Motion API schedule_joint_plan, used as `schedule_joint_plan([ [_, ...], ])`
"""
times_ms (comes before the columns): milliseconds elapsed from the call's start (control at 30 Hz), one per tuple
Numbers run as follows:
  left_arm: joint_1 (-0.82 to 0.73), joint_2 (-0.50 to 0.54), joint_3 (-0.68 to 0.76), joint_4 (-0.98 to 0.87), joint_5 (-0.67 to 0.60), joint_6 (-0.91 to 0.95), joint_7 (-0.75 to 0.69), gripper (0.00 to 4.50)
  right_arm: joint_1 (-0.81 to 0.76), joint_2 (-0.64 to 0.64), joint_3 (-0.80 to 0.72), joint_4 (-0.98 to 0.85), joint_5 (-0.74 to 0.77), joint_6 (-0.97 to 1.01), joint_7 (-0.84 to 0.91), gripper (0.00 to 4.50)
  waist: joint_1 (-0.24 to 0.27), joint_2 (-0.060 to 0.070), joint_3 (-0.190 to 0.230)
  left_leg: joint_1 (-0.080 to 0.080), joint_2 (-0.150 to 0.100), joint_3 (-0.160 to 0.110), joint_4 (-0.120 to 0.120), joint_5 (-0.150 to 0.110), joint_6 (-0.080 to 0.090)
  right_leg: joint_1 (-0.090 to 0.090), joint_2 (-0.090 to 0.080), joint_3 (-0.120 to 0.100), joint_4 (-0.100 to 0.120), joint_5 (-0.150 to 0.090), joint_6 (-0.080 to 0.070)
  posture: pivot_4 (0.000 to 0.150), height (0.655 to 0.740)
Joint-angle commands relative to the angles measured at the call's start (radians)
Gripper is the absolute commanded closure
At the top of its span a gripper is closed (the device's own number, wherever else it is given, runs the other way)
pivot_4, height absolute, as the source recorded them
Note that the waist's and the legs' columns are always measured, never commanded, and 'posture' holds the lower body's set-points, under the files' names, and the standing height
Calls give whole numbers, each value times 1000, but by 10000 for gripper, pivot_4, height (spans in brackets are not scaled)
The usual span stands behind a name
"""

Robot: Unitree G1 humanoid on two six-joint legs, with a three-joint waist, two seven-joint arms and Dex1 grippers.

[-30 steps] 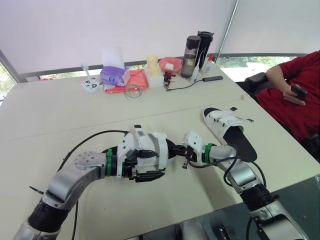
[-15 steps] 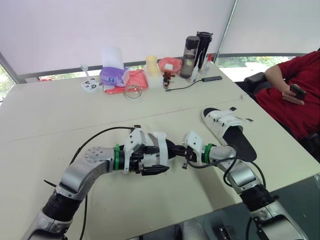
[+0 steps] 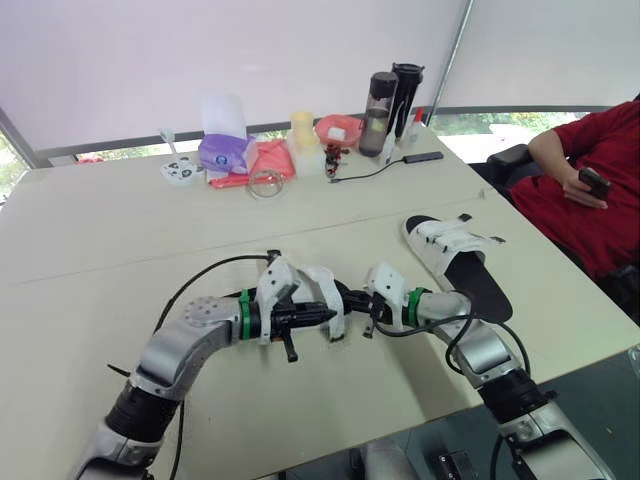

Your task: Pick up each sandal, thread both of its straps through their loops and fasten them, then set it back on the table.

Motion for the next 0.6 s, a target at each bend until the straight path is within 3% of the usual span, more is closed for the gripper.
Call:
schedule_joint_plan([
  [33, -40, -29, 26, 1, -20, 15, 22, 44642, 71, -8, 65, 144, -96, 89, -27, 45000, 0, 0, 0, 0, 0, 0, 0, 0, 0, 0, 0, 0, 0, 0, 0, 1500, 7400],
  [400, -206, -8, 273, 85, -286, 248, 1, 44642, 71, -4, 62, 150, -100, 86, -31, 45000, -2, 0, 0, 1, -2, 1, 1, 0, 0, 0, 1, -1, 3, 0, 0, 1500, 7400],
  [600, -242, 92, 229, 178, -228, 210, -111, 44642, 71, -1, 64, 152, -101, 83, -31, 45000, -1, -1, 0, 2, -3, 2, 2, 2, 3, -1, 1, -1, 11, 0, 0, 1500, 7400],
])
